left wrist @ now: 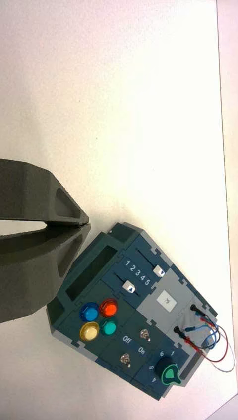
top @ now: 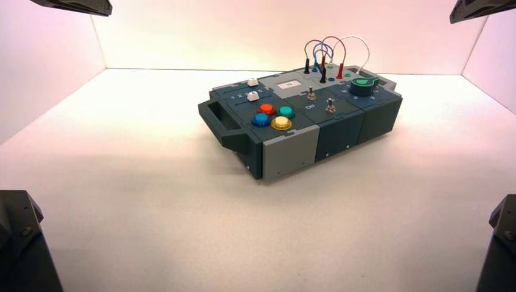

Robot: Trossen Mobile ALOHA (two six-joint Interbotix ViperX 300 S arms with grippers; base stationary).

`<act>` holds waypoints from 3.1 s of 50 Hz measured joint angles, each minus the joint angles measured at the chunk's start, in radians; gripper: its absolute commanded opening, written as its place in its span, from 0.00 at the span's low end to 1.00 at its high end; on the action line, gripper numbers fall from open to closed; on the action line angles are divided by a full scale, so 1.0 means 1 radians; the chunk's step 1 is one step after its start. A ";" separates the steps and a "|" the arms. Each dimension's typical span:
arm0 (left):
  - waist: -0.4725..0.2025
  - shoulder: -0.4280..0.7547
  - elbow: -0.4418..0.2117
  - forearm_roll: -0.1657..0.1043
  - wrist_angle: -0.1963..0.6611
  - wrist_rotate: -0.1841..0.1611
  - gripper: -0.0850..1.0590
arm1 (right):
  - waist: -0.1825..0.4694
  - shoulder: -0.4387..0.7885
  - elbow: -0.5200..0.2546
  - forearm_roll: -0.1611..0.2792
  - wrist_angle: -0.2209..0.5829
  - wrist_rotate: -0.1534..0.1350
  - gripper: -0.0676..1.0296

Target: Move the box to the left.

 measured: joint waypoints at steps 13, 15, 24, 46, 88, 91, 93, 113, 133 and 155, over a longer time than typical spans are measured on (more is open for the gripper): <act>0.000 0.002 0.000 0.000 0.000 0.000 0.05 | 0.000 0.000 -0.002 0.000 0.000 0.000 0.04; 0.000 0.003 0.000 0.000 0.000 0.000 0.05 | 0.000 0.000 -0.002 0.000 0.000 0.000 0.04; 0.000 0.023 0.000 0.000 0.000 0.000 0.05 | 0.000 0.003 -0.002 0.000 -0.003 0.003 0.04; -0.006 0.118 -0.028 -0.008 0.057 -0.002 0.05 | -0.089 0.224 -0.075 0.005 -0.005 0.014 0.04; -0.163 0.216 -0.155 -0.020 0.124 0.000 0.05 | -0.175 0.956 -0.571 0.014 0.002 0.015 0.04; -0.172 0.255 -0.166 -0.021 0.124 0.000 0.05 | -0.173 0.980 -0.594 0.015 0.003 0.017 0.04; -0.178 0.276 -0.170 -0.021 0.123 0.000 0.05 | -0.175 0.992 -0.606 0.015 0.006 0.017 0.04; -0.249 0.508 -0.250 -0.021 0.123 0.000 0.05 | -0.184 1.078 -0.703 0.014 0.012 0.015 0.04; -0.255 0.532 -0.261 -0.021 0.124 0.000 0.05 | -0.213 1.201 -0.735 0.014 0.028 0.014 0.04; -0.259 0.629 -0.268 -0.021 0.121 0.021 0.05 | -0.213 1.255 -0.735 0.014 0.063 0.014 0.04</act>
